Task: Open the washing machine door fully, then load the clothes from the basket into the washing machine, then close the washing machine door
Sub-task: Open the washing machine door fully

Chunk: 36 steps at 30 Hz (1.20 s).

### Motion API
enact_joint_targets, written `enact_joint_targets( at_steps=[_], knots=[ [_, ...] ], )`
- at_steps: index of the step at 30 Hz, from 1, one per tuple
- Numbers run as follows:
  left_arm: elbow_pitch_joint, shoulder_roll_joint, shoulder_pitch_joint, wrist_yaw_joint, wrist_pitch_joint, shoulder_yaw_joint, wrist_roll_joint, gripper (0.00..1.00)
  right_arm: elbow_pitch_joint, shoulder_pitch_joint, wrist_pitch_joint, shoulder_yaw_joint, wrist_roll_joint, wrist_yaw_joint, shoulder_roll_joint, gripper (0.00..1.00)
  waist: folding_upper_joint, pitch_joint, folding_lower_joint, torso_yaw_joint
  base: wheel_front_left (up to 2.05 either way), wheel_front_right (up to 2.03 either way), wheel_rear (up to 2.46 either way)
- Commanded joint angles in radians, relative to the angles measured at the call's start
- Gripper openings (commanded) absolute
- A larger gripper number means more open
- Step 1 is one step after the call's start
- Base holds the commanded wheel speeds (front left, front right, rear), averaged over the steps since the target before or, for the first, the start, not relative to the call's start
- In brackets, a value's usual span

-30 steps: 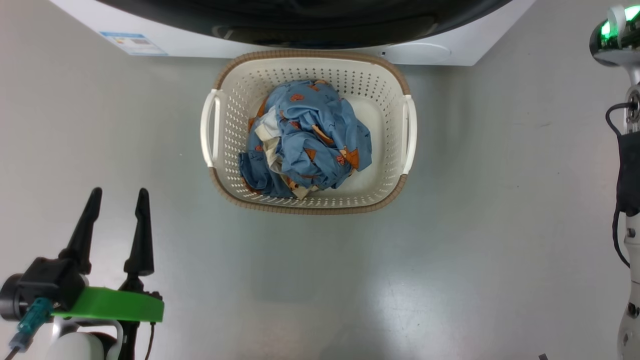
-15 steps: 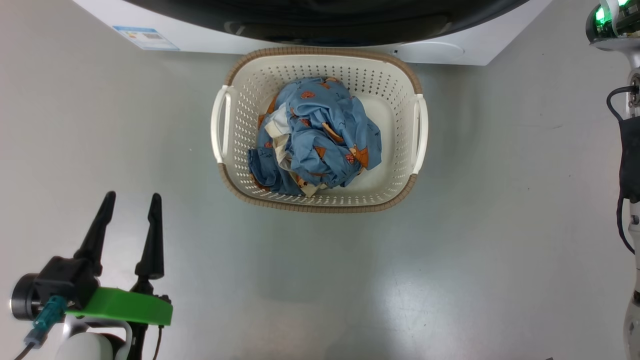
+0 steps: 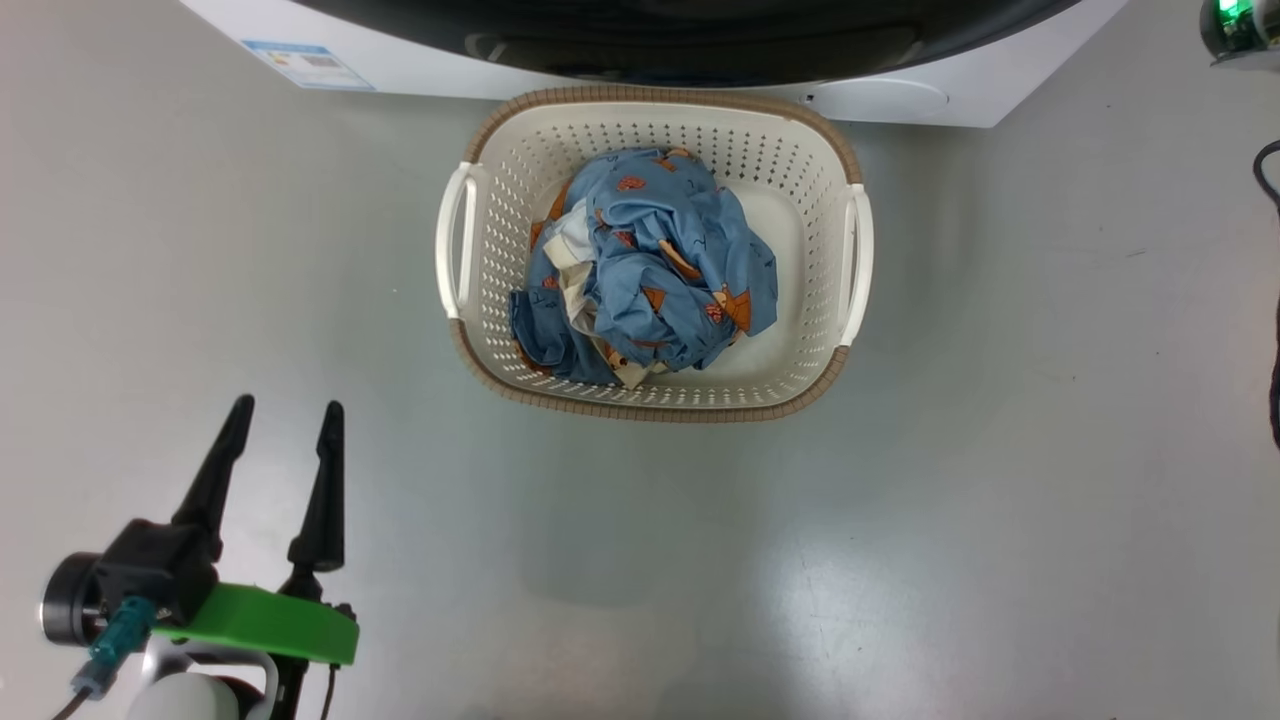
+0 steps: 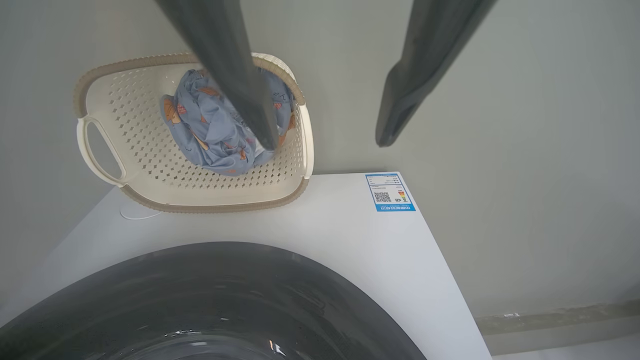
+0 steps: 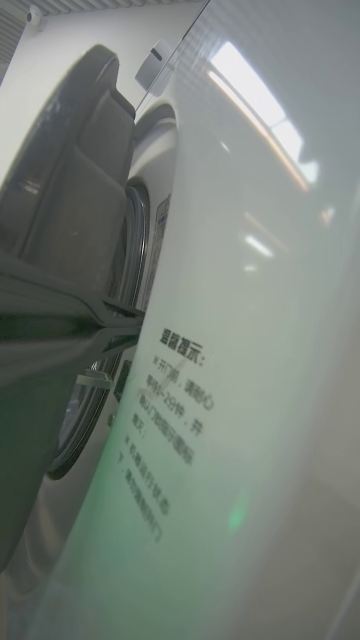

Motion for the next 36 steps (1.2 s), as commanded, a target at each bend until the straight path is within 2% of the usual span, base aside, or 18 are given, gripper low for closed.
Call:
enact_joint_targets(
  at_steps=[1, 12, 36],
  knots=[
    [-0.012, 0.034, 0.025, -0.002, -0.006, 0.028, 0.008, 1.00, -0.025, -0.019, 0.009, 0.006, 0.008, 0.002, -0.005, 0.00, 0.0000, 0.001, 0.0001, 0.002, 0.00, 0.00, 0.00],
    [0.016, 0.032, 0.044, -0.002, -0.006, 0.032, 0.004, 1.00, -0.007, -0.033, 0.069, 0.015, 0.004, 0.002, -0.043, 0.00, 0.0000, -0.010, 0.0001, 0.001, 0.00, 0.00, 0.00],
    [0.026, 0.021, 0.040, -0.002, -0.006, 0.066, 0.005, 1.00, -0.023, -0.027, 0.194, 0.081, 0.012, 0.002, -0.015, 0.00, 0.0000, -0.024, 0.0000, -0.010, 0.00, 0.00, 0.00]
  ],
)
